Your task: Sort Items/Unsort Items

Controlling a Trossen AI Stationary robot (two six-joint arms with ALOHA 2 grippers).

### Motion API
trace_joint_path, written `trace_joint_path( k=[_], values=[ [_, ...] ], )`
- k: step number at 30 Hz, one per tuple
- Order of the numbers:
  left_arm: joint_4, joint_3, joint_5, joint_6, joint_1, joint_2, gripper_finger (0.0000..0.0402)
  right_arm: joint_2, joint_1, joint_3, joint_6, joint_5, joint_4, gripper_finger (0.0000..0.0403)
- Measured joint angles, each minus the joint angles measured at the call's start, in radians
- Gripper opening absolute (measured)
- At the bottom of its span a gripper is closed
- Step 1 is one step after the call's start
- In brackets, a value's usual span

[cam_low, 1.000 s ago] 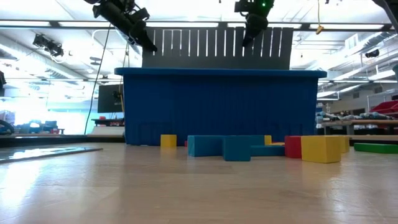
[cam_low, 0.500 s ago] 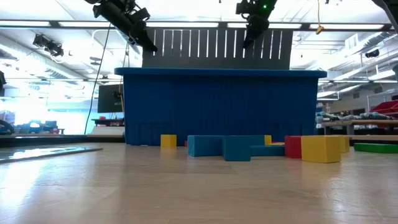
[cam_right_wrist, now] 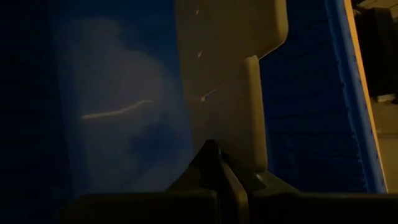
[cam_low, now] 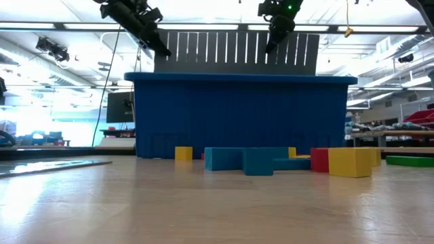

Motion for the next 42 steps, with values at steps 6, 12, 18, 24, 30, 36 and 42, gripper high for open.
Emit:
trace_joint_path(
  k=[6, 12, 18, 24, 30, 36, 42],
  values=[
    [-0.008, -0.001, 0.002, 0.0, 0.0, 0.0, 0.0001, 0.002, -0.009, 0.0, 0.0, -0.008, -0.003, 0.0],
    [-0.019, -0.001, 0.017, -0.017, -0.001, 0.0, 0.0017, 0.002, -0.005, 0.0, 0.006, -0.006, 0.007, 0.0018],
    [-0.078, -0.01, -0.072, -0.018, -0.008, 0.007, 0.0053, -0.006, 0.007, 0.002, 0.012, 0.028, 0.057, 0.0063],
    [-0.065, -0.008, -0.114, -0.02, -0.025, 0.006, 0.0083, -0.005, 0.017, 0.002, 0.007, 0.037, 0.07, 0.0102],
    [-0.058, -0.006, -0.11, -0.023, -0.027, 0.005, 0.011, -0.003, 0.026, 0.002, 0.007, 0.077, 0.081, 0.0137],
    [-0.055, -0.004, -0.167, -0.026, -0.031, 0.003, 0.0132, -0.003, 0.026, 0.002, 0.003, 0.103, 0.084, 0.0159],
    [-0.096, -0.002, -0.197, -0.026, -0.04, 0.0, 0.0149, -0.006, 0.032, 0.002, 0.002, 0.106, 0.083, 0.0162]
  ],
)
